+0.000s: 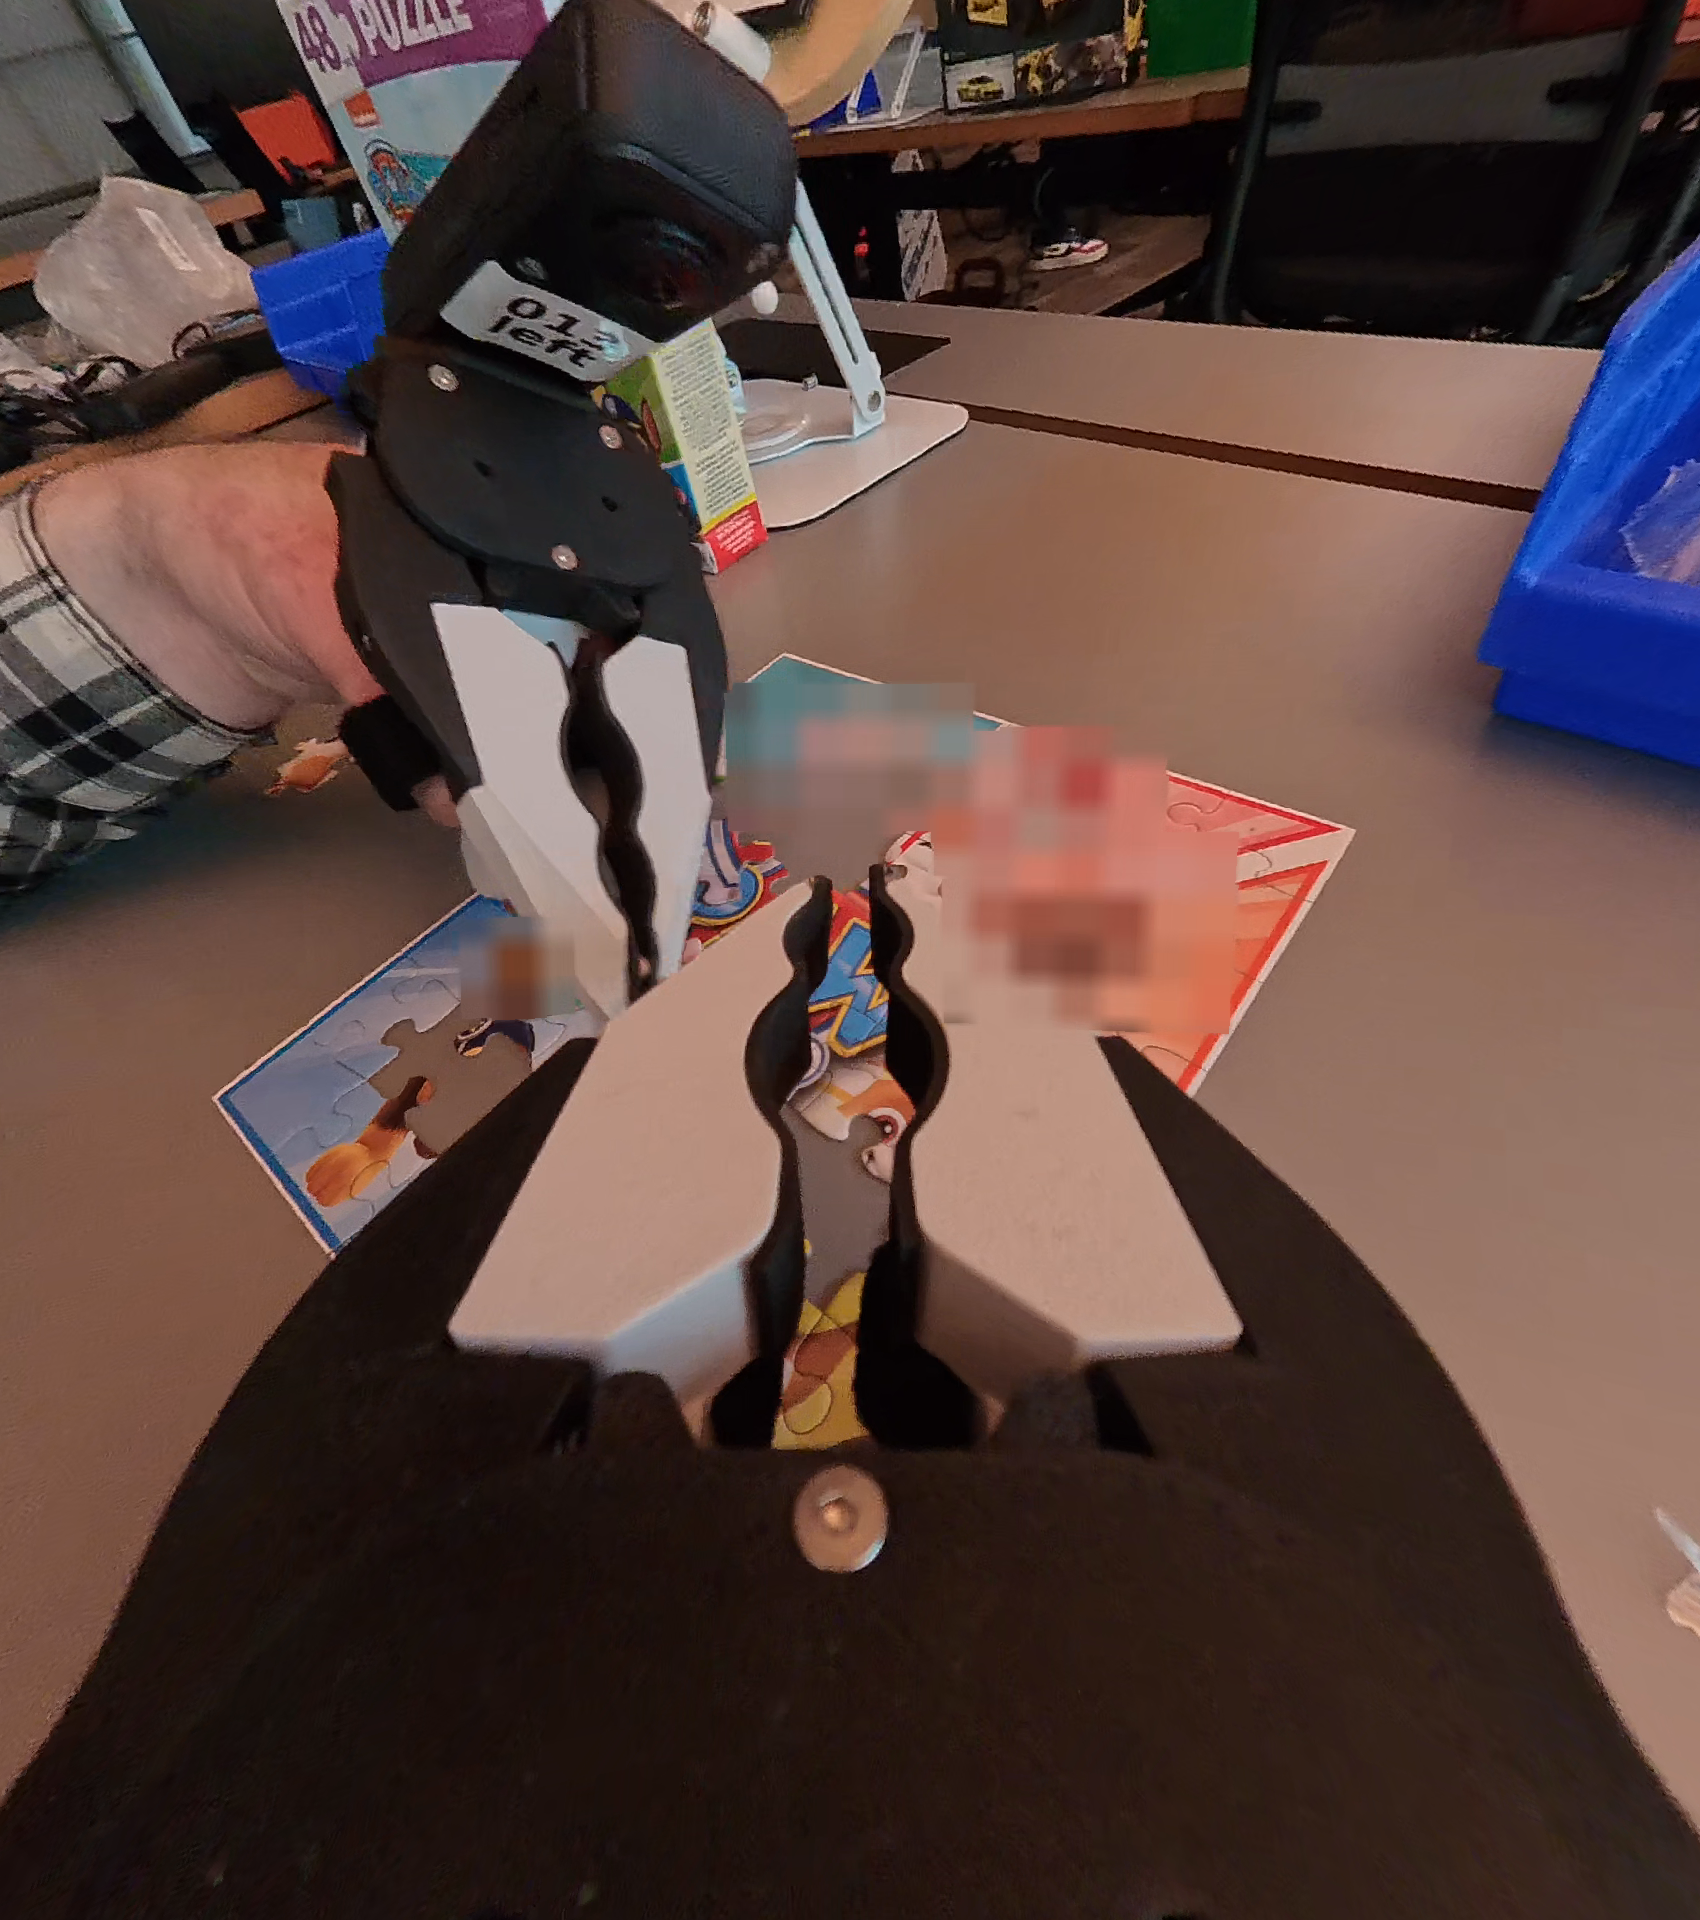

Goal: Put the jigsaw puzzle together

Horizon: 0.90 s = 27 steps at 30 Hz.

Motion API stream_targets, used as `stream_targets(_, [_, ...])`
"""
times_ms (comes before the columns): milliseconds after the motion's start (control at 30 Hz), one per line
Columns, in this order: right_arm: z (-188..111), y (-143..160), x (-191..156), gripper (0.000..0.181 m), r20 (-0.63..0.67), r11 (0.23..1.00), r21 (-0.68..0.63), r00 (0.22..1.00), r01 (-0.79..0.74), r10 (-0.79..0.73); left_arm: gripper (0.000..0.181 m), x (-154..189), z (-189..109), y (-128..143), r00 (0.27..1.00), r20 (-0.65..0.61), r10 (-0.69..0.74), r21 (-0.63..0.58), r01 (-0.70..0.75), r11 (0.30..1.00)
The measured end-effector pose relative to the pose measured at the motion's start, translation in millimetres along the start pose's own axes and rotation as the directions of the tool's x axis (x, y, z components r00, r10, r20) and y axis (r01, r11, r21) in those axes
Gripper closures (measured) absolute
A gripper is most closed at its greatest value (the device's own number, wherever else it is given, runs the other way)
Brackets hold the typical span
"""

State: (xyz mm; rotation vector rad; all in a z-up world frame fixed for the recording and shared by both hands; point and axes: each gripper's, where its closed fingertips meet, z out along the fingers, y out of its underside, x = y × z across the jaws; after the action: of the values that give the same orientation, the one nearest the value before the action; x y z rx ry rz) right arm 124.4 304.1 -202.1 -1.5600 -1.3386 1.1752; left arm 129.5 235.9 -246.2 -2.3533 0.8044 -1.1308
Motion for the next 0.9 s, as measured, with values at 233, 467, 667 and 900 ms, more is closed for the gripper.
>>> stream_targets(233, [-4.0,-1.2,9.5,0.178,-0.03,0.999,0.018,0.999,-0.031,0.031,0.181,11.8,-3.7,15.7,1.0,0.015,-0.002,0.007,0.002,1.0])
stream_targets(467, [-3.9,-1.3,10.5,0.179,-0.033,0.999,0.019,0.999,-0.033,0.034,0.181,20.8,4.3,40.5,0.999,0.027,-0.038,-0.002,0.039,0.999])
stream_targets(667, [-4.4,-0.9,11.0,0.179,-0.034,0.999,0.019,0.999,-0.036,0.037,0.181,20.4,8.5,43.2,0.998,0.023,-0.065,0.006,0.065,0.998])
stream_targets(900, [-4.3,-0.9,9.6,0.179,-0.029,0.999,0.019,0.999,-0.033,0.033,0.181,20.8,12.9,39.9,0.997,0.026,-0.066,0.019,0.066,0.998])
